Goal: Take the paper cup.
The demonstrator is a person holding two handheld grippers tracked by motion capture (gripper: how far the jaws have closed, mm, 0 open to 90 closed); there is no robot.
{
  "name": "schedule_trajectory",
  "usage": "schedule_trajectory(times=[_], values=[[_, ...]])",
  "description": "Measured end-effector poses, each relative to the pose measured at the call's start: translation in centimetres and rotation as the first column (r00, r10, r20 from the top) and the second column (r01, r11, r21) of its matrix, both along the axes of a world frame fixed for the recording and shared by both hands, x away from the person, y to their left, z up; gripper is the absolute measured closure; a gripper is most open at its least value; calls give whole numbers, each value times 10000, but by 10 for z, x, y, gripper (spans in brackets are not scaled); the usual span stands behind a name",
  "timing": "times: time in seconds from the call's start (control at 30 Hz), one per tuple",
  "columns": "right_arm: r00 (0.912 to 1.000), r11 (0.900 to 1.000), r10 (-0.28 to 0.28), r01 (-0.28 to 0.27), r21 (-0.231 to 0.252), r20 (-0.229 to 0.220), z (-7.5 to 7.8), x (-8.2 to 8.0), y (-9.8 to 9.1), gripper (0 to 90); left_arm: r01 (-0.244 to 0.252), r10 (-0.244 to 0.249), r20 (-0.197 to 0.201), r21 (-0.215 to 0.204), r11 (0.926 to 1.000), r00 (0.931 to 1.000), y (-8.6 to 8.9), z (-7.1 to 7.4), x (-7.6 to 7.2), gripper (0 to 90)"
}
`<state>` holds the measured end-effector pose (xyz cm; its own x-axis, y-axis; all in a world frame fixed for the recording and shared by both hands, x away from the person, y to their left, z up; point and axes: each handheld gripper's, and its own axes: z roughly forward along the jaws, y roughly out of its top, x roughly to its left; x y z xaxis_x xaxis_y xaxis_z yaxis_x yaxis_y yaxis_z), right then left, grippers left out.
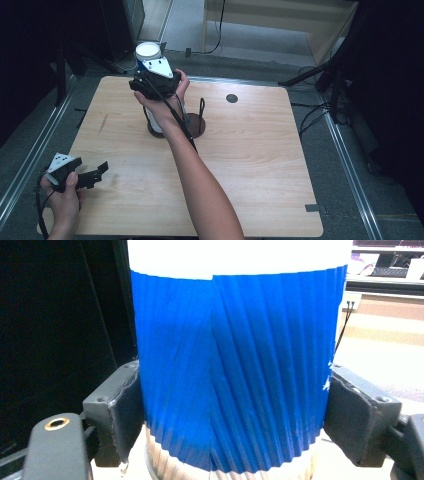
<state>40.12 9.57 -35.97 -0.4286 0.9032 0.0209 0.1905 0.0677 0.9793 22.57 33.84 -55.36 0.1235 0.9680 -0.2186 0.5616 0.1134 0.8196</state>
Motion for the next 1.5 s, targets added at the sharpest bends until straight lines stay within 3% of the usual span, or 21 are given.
schedule_trajectory(times=[0.67, 1.5], values=[[9993, 9999, -47, 42, 124, 371, 16, 0, 2, 192, 7, -7, -18, 21, 10000, 10000, 0, 0, 0, 2], [9855, 9986, -105, 17, 520, 1693, 43, -9, -1, 203, 19, -19, -2, -7, 10000, 10000, 0, 0, 1, 2]])
